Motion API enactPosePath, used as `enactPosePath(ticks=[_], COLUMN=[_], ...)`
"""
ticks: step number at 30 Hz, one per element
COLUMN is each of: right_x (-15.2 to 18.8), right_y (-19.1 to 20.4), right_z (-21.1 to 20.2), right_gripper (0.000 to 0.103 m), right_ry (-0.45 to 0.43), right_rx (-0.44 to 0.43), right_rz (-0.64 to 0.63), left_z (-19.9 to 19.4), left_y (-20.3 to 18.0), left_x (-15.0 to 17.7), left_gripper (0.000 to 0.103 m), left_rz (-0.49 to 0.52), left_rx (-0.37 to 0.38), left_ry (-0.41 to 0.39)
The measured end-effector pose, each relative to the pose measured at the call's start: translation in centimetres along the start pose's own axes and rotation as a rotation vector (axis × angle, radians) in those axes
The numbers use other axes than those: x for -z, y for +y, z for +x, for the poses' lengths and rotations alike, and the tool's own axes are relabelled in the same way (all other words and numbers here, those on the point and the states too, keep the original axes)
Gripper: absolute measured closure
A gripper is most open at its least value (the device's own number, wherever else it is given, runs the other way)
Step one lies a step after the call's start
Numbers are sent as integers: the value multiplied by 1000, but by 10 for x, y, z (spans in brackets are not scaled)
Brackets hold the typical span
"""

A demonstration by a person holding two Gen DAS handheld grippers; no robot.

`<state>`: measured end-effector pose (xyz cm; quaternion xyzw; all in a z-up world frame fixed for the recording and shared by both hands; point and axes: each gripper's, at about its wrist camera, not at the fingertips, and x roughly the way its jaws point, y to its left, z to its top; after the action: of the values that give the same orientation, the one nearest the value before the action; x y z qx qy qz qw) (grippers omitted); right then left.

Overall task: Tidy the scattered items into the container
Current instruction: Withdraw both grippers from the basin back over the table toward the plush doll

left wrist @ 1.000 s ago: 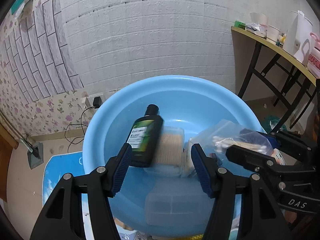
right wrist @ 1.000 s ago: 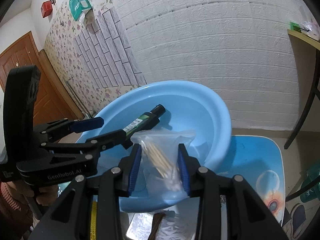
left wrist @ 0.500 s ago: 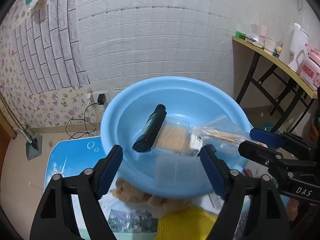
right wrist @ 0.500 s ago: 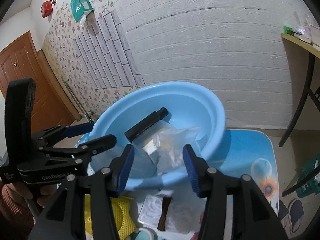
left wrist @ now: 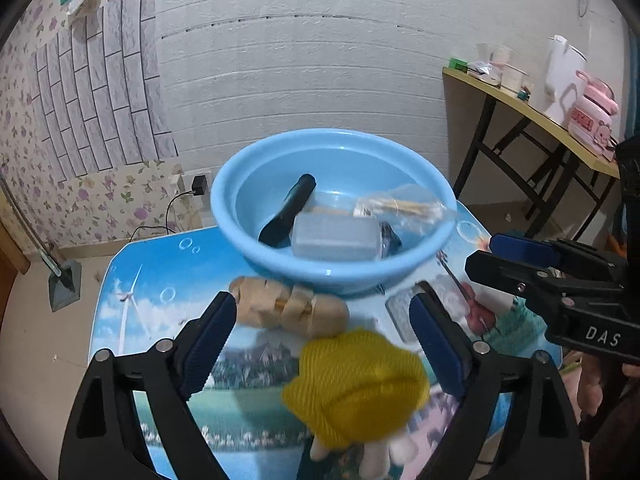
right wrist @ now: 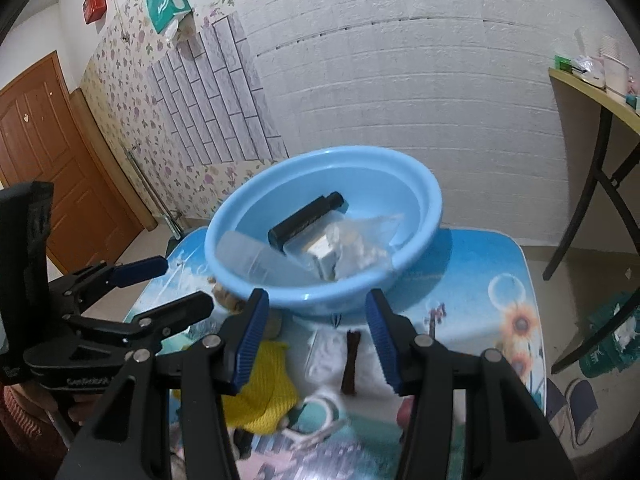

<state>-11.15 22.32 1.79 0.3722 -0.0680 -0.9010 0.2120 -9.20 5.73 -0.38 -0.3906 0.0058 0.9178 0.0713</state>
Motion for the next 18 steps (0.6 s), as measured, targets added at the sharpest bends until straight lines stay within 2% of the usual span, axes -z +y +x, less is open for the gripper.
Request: enactPosePath(ticks=[6, 9, 13, 18], right_x=[17, 22, 23, 27], right_y=[15, 27, 30, 32], right_z=[-8, -14, -30, -33], right_gripper=[53, 53, 53, 53], right_ry=[34, 22, -39, -18], right_rx=[19, 45, 64, 57], right_rz=[-16, -37, -15, -1], left_z=[-16, -27, -38, -44], left_y=[-2, -3, 2, 12], left_x=[20, 28, 34, 42], left_gripper=[14, 9, 7, 5], left_rz=[-4, 13, 3, -26], left_rx=[27, 22, 21, 17], left_ry=[7, -11, -30, -39])
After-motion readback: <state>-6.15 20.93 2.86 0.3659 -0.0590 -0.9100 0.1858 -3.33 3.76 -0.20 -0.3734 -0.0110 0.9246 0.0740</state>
